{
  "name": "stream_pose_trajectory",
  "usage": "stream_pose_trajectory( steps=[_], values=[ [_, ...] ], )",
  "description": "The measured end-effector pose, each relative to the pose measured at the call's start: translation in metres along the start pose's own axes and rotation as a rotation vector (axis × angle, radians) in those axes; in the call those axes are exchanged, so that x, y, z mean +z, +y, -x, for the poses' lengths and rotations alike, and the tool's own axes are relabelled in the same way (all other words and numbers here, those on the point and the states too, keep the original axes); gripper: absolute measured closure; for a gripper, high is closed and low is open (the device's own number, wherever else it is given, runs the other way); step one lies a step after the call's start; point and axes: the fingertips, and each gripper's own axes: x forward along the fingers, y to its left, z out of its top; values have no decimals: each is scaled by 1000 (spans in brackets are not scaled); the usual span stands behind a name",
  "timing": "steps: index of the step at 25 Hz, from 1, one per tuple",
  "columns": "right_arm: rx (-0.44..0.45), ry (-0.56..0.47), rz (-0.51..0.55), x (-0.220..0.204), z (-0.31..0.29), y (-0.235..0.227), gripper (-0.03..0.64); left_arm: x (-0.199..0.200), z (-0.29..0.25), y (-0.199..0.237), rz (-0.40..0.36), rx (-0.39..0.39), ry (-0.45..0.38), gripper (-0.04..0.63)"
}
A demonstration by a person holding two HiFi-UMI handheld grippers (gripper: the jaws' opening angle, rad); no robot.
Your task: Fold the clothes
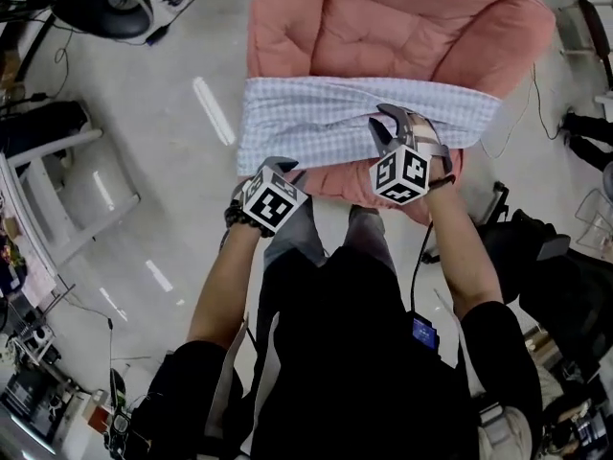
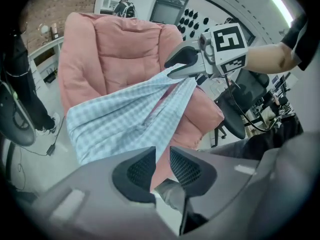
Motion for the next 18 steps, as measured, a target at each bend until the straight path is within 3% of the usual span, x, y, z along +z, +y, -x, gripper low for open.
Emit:
stream_pose_trajectory(
  steps=[13,18],
  values=[
    [-23,117,-147,-218,95,10,492,93,-102,-114,-144,3,31,500],
    [-54,153,-241,-285,117,6,495,131,-138,-140,-272,55,21,492]
  ],
)
